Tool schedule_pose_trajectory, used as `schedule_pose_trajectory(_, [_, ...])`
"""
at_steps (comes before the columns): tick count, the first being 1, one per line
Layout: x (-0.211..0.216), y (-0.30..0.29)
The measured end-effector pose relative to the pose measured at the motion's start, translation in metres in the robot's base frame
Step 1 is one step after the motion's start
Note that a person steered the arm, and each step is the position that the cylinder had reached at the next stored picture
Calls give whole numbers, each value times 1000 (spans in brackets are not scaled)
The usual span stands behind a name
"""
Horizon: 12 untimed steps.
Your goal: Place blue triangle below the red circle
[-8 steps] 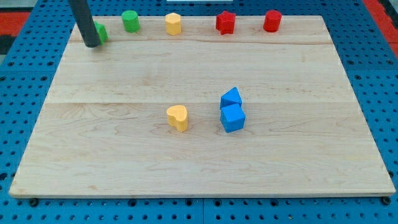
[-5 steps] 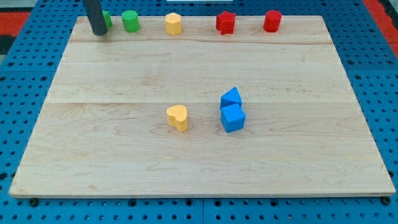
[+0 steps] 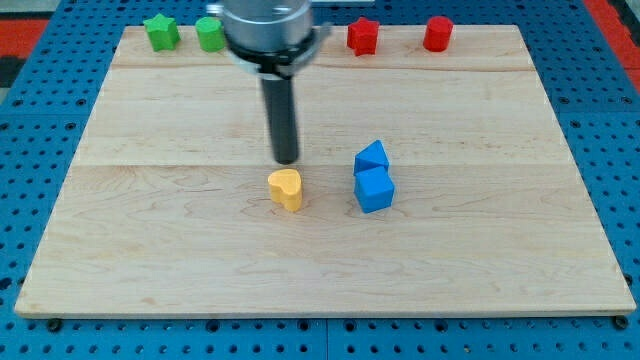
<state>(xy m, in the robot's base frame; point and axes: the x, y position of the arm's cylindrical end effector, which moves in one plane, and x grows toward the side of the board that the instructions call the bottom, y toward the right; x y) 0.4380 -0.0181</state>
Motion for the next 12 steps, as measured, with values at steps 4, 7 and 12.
schedule_pose_trajectory(4, [16,143])
schedule_pose_trajectory(7, [7,188])
schedule_pose_trajectory(12, [-39,260])
